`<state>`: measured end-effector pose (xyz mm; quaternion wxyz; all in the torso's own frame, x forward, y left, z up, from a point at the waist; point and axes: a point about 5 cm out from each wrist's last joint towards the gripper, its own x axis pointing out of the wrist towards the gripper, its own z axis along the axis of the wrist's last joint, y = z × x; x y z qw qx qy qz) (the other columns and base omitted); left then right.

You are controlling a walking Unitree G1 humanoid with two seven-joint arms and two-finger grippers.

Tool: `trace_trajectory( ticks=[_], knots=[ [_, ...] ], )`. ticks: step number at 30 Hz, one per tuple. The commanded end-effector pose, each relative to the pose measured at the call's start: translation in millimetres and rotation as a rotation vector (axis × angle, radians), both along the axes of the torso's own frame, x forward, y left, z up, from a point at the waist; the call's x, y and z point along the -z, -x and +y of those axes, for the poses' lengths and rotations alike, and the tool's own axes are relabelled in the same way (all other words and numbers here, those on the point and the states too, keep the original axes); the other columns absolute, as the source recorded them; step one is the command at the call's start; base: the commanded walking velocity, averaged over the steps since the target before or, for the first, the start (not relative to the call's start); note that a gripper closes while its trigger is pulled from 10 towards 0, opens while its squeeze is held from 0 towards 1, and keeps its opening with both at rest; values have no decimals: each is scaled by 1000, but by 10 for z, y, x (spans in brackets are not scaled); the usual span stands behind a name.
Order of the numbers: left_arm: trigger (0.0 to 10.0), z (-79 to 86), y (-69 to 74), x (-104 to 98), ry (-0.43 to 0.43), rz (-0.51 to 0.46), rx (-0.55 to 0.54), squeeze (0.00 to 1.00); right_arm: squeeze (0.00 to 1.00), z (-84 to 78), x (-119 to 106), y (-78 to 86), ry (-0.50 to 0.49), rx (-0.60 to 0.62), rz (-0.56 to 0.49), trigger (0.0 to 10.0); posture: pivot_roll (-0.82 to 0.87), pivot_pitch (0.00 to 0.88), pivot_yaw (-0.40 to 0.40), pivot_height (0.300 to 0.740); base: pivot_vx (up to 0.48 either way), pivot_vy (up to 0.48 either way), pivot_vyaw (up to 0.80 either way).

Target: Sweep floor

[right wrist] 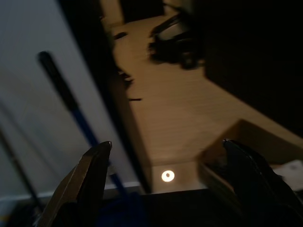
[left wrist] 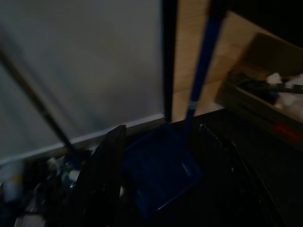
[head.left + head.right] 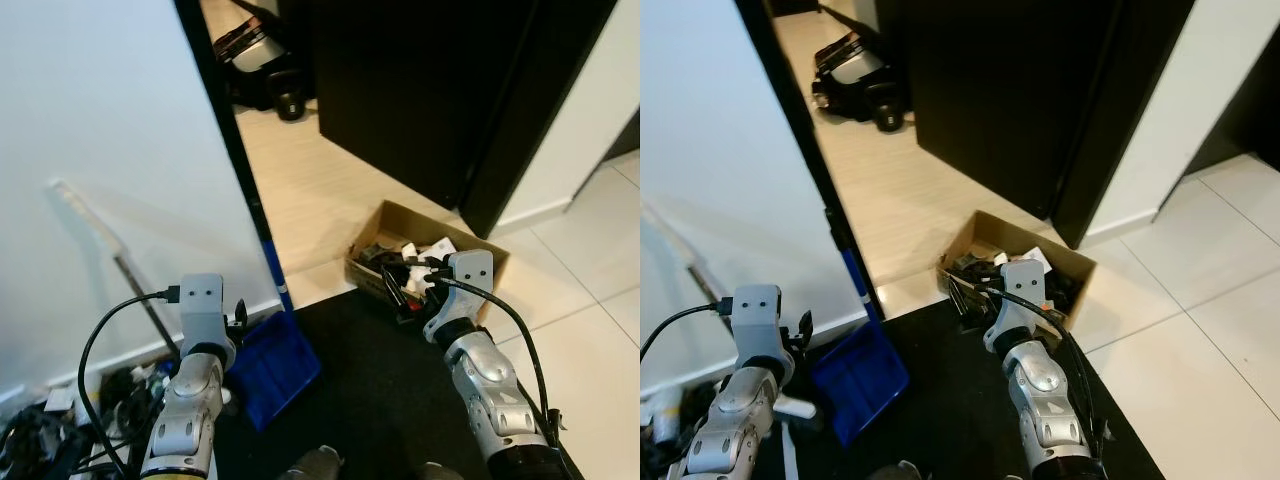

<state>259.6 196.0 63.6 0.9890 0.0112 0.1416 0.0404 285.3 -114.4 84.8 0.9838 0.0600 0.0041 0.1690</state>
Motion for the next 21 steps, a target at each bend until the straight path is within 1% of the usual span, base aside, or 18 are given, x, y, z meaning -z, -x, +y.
trace_trajectory(
  ticks=[1, 21],
  knots=[
    [10000, 4, 40, 49, -1, 29, -5, 0, 0, -5, 54, 11, 2, 6, 25, 10000, 137, 112, 23, 740, 0, 0, 775],
    [10000, 2, 33, 56, -2, 35, 0, 0, 0, 6, 68, 22, 0, 2, 27, 10000, 135, 113, 27, 740, 0, 0, 775]
  ],
)
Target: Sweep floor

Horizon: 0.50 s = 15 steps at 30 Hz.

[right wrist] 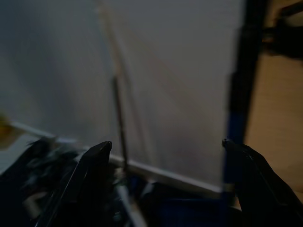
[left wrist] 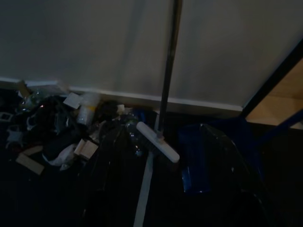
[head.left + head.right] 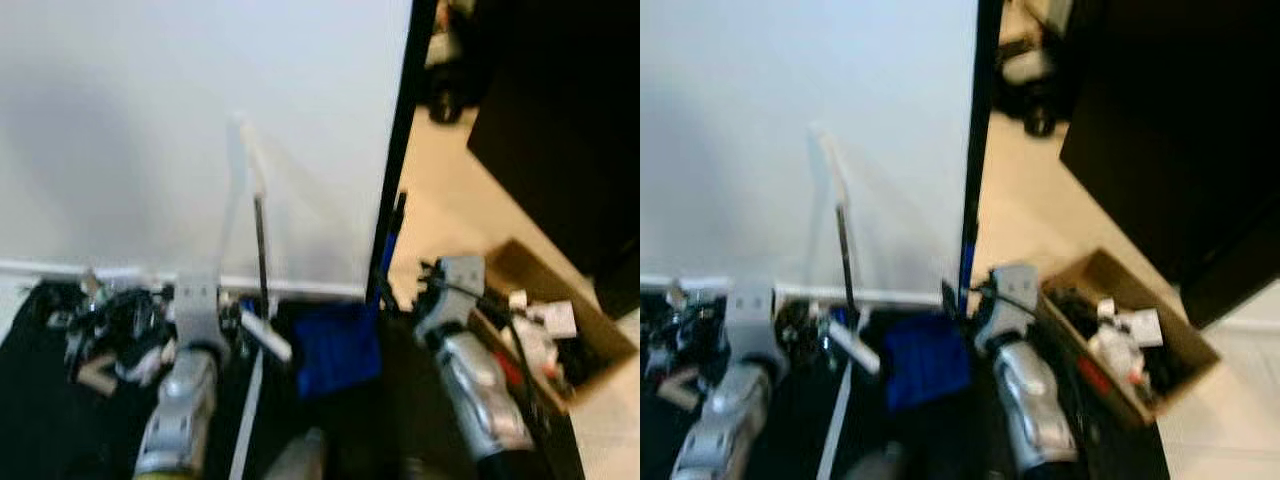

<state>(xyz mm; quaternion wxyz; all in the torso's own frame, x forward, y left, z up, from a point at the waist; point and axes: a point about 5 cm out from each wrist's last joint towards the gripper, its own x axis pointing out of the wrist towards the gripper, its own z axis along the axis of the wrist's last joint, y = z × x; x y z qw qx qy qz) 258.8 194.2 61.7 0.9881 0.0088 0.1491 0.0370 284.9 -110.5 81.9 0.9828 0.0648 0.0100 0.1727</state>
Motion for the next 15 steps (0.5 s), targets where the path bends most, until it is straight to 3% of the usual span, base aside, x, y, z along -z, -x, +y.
trace_trajectory(
  ticks=[1, 15],
  knots=[
    [10000, 19, 25, 36, -8, 20, -5, 0, 0, -34, 40, 19, 8, 9, 15, 10000, 135, 113, 27, 740, 0, 0, 775],
    [10000, 14, 22, 41, -8, 22, -7, 0, 0, -40, 44, 23, 7, 12, 16, 10000, 135, 115, 27, 740, 0, 0, 773]
  ],
)
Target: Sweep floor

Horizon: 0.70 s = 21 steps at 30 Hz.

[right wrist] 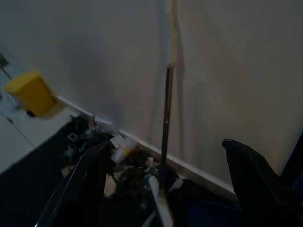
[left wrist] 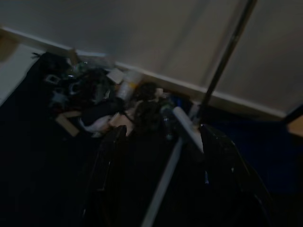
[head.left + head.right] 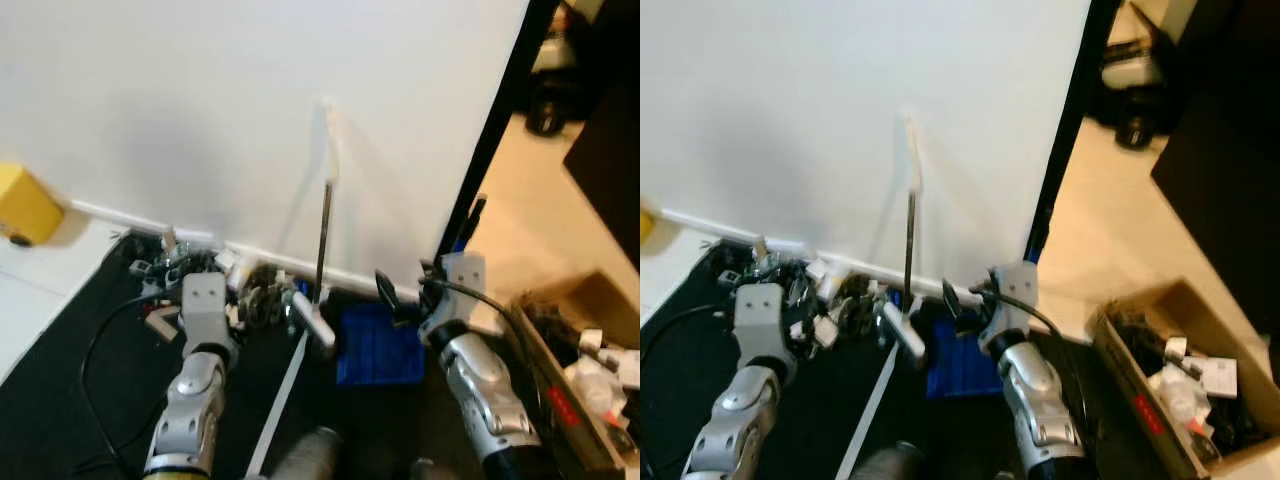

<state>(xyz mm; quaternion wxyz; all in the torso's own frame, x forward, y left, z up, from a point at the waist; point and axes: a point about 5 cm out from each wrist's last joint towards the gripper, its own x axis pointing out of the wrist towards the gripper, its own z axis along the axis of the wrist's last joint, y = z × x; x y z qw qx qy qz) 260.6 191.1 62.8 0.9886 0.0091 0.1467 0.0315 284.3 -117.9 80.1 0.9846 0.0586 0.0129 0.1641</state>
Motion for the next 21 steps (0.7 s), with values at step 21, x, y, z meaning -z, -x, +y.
trace_trajectory(
  ticks=[21],
  knots=[
    [10000, 37, 28, 82, 34, 24, -29, 0, 0, -43, 78, 8, 7, 44, 34, 10000, 127, 104, 25, 740, 0, 0, 566]
  ],
)
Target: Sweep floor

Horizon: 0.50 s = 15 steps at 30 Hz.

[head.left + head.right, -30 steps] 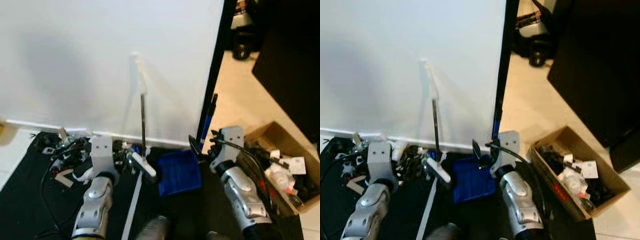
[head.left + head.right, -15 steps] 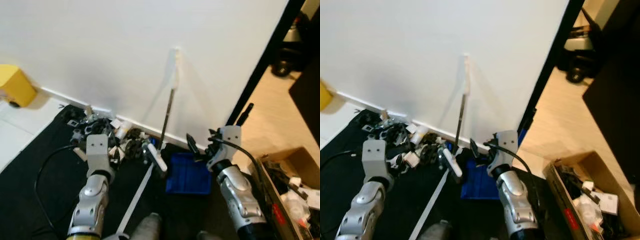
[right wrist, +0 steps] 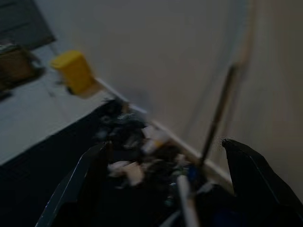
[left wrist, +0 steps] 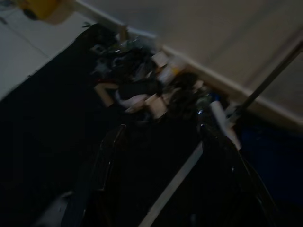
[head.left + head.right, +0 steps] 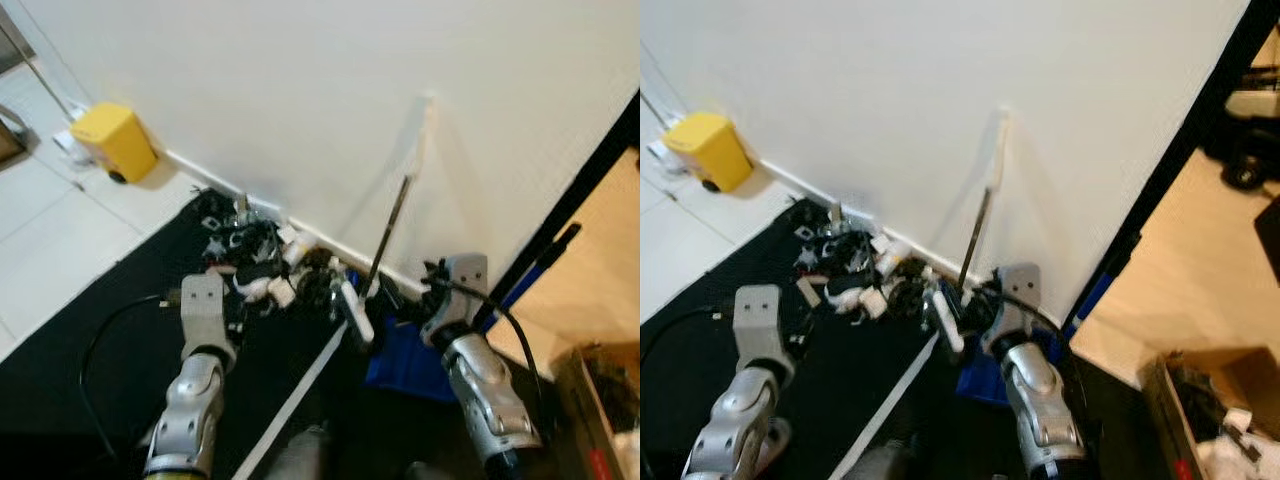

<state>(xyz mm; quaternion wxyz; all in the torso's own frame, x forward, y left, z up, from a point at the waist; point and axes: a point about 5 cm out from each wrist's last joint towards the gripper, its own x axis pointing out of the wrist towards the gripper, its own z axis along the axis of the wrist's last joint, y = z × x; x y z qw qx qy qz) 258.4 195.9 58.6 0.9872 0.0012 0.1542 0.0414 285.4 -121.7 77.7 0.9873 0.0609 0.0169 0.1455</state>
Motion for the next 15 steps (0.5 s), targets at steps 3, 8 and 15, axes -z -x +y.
trace_trajectory(
  ticks=[3, 8, 15],
  knots=[
    [10000, -40, -7, 63, 74, 31, 8, 0, 0, -38, 60, 6, -2, 29, 33, 10000, 127, 104, 25, 740, 0, 0, 0],
    [10000, -120, -33, 60, 95, 26, 75, 0, 0, -62, 67, 3, 8, 46, 34, 10000, 123, 100, 24, 740, 0, 0, 0],
    [10000, -427, -165, -27, 235, -40, 295, 0, 0, -355, 102, 28, 94, 188, 37, 10000, 79, 105, 43, 740, 0, 0, 0]
  ],
)
